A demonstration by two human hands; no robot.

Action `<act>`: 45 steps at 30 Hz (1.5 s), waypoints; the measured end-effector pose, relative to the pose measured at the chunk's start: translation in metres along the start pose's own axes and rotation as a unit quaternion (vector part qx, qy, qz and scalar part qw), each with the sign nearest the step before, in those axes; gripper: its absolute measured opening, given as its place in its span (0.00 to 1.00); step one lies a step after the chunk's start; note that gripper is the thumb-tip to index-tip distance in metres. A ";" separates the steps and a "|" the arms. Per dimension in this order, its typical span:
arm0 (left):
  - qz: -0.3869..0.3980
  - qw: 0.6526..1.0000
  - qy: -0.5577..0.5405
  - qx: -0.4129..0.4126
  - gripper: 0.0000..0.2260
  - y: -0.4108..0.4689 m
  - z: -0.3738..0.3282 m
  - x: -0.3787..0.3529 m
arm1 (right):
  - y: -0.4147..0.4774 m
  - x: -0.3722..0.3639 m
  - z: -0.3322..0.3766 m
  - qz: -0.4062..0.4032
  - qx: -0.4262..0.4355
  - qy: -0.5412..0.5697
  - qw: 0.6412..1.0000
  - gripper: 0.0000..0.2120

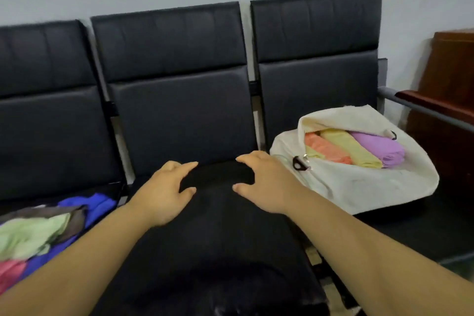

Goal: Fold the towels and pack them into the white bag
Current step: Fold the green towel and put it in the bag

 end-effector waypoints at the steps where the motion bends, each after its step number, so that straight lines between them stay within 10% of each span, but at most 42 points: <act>1: -0.003 1.000 0.012 0.023 0.29 -0.016 0.024 0.006 | 0.006 -0.015 0.018 0.025 0.006 0.002 1.000 0.33; 11: -0.090 0.971 0.035 0.219 0.29 -0.147 0.275 0.067 | 0.084 -0.181 0.189 0.229 0.077 0.016 0.970 0.30; 24: -0.113 0.915 -0.066 0.382 0.28 -0.163 0.426 0.036 | 0.190 -0.345 0.327 0.212 0.159 0.093 0.960 0.26; 30: -0.158 0.894 -0.059 0.416 0.28 -0.168 0.457 0.029 | 0.210 -0.386 0.345 0.268 0.212 -0.014 0.940 0.28; 38: -0.326 0.840 -0.154 0.405 0.13 -0.161 0.438 0.053 | 0.221 -0.347 0.345 0.200 0.170 0.211 0.942 0.18; 45: -0.508 0.765 -0.251 0.307 0.13 -0.153 0.378 0.108 | 0.211 -0.257 0.350 0.168 0.078 0.451 0.873 0.14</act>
Point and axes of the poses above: each hand's wrist, its own y-axis towards the middle knuckle, its own x-axis out of the back of the hand, z = x × y, the point moved 1 cm from there along y, towards the middle knuckle, and after that the axes turned 1 degree about -x, right-handed, at the moved point
